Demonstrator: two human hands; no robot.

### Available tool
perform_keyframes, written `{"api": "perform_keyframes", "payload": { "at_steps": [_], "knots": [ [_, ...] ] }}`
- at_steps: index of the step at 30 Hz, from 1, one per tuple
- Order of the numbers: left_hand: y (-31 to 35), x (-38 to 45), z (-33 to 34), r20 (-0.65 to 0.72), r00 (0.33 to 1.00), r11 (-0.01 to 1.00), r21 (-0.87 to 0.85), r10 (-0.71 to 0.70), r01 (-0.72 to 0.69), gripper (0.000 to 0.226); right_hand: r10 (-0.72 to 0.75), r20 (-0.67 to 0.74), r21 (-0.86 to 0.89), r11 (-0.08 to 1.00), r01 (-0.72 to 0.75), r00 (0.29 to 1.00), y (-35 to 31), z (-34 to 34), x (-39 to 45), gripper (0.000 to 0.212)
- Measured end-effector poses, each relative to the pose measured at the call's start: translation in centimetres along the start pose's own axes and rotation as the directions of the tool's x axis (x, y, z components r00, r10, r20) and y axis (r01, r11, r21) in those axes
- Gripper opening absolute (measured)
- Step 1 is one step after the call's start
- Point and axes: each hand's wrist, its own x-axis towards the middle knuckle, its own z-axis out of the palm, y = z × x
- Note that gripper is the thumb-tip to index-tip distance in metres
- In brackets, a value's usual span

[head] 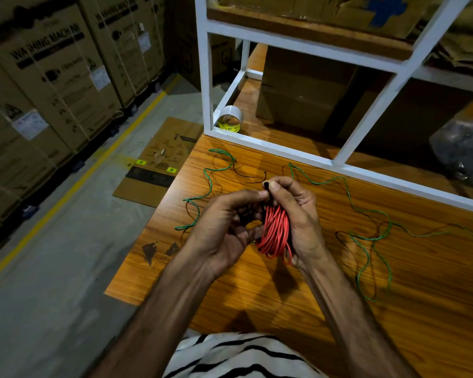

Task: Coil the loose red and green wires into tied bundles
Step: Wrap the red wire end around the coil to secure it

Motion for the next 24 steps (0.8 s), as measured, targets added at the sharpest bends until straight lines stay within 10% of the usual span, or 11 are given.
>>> {"api": "perform_keyframes", "payload": {
  "at_steps": [24],
  "knots": [
    [-0.29, -0.17, -0.27, 0.049, 0.998, 0.994, -0.1, -0.041, 0.046, 0.007, -0.008, -0.025, -0.065, 0.998, 0.006, 1.0, 0.27, -0.29, -0.26, 0.005]
  ]
}}
